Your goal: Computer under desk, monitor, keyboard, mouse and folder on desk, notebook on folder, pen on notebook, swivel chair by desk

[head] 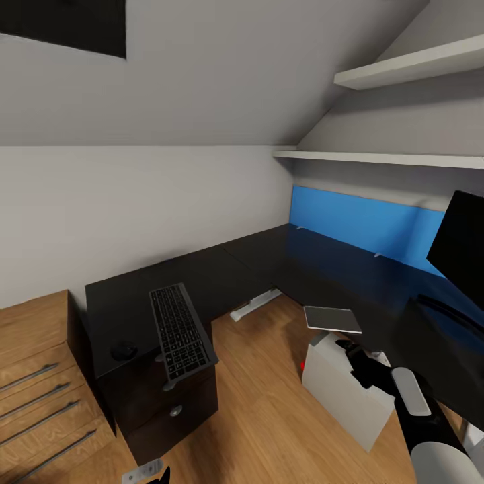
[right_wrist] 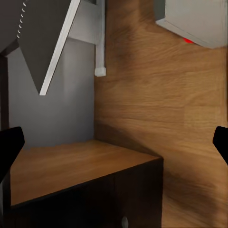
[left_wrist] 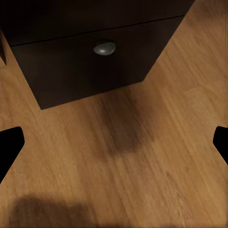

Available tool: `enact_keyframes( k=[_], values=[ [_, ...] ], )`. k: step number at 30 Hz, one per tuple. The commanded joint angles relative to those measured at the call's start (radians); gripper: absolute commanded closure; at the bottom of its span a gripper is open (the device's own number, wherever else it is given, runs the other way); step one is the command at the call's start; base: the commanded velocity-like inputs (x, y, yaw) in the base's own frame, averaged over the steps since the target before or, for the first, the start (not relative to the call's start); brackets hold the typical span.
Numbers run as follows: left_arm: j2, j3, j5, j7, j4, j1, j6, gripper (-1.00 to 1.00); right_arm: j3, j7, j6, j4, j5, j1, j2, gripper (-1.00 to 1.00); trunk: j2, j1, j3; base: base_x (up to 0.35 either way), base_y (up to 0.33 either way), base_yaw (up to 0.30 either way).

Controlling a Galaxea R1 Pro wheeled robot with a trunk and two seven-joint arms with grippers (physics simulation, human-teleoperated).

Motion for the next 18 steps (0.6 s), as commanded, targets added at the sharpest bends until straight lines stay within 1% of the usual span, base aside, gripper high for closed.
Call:
enact_keyframes(
  k=[1,6,9,10,12,13,14,15,16,18],
  values=[
    [0.002,-0.008,0.010,0.009,0.000,-0.001,-0.006,-1.00,0.000,-0.008,-0.001,0.001,-0.010,-0.001,0.001,-1.00,-0.001,0.000,-0.001,0.000,0.000,-0.035],
    [0.003,-0.008,0.010,0.009,0.000,-0.001,-0.007,-1.00,0.013,-0.004,-0.053,0.009,-0.010,0.000,0.009,-1.00,-0.001,0.000,-0.001,0.000,0.000,-0.014],
    [0.003,-0.008,0.010,0.009,-0.001,-0.001,-0.007,-1.00,0.042,-0.004,-0.100,0.010,-0.005,-0.001,0.015,-1.00,-0.001,0.000,-0.001,0.000,0.000,-0.004],
    [0.003,-0.008,0.010,0.009,-0.001,-0.001,-0.007,-1.00,0.062,-0.004,-0.132,0.011,-0.003,-0.001,0.017,-1.00,-0.001,0.000,-0.001,0.000,0.000,-0.002],
    [0.003,-0.008,0.010,0.009,-0.001,-0.001,-0.007,-1.00,0.079,-0.004,-0.164,0.012,-0.003,-0.001,0.023,-1.00,-0.001,0.000,-0.001,0.000,0.000,-0.001],
    [0.003,-0.008,0.010,0.009,-0.001,-0.001,-0.007,-1.00,0.091,-0.004,-0.194,0.013,-0.002,-0.001,0.033,-1.00,-0.001,0.000,-0.001,0.000,0.000,0.000],
    [0.003,-0.008,0.010,0.009,-0.001,-0.001,-0.007,-1.00,0.095,-0.004,-0.217,0.014,-0.002,-0.001,0.048,-1.00,-0.001,0.000,-0.001,0.000,0.000,0.000],
    [0.003,-0.008,0.010,0.009,-0.002,-0.001,-0.007,-1.00,0.101,-0.004,-0.258,0.015,-0.001,-0.001,0.073,-1.00,-0.001,0.000,-0.001,0.000,0.000,0.000],
    [0.003,-0.008,0.010,0.009,-0.002,-0.001,-0.007,-1.00,0.104,-0.004,-0.277,0.016,0.000,-0.001,0.084,-1.00,-0.001,0.000,-0.001,0.000,0.000,0.000],
    [0.004,-0.008,0.010,0.009,-0.003,-0.001,-0.007,-1.00,0.109,-0.004,-0.360,0.018,0.004,0.000,0.120,-1.00,-0.001,0.000,-0.001,0.000,0.000,0.000]
  ],
)
